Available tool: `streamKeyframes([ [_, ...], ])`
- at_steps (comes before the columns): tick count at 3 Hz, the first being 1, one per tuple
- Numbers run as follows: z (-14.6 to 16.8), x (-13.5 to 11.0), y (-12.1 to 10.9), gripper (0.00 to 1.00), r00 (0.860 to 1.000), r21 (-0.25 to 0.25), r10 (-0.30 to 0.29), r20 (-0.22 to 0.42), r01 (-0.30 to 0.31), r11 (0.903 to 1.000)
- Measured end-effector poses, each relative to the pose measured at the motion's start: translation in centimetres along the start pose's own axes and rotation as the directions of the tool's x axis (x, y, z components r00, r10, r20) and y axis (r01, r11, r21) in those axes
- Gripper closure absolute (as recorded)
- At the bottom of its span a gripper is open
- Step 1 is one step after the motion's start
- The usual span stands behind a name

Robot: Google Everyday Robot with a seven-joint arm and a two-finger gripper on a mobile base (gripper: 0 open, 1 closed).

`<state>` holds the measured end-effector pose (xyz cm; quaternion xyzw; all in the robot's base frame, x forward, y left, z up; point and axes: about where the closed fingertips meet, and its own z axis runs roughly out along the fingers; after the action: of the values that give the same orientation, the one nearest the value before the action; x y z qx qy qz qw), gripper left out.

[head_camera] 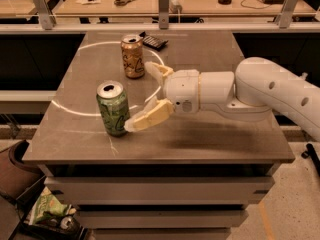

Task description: Knock green can over

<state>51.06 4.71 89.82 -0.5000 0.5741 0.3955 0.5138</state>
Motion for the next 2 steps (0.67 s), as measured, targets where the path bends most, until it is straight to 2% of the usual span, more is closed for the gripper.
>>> streamKeyframes([
  [2,2.40,0.64,0.99,0.00,0.999,-0.038,0.012,0.039,-0.011,0.9992],
])
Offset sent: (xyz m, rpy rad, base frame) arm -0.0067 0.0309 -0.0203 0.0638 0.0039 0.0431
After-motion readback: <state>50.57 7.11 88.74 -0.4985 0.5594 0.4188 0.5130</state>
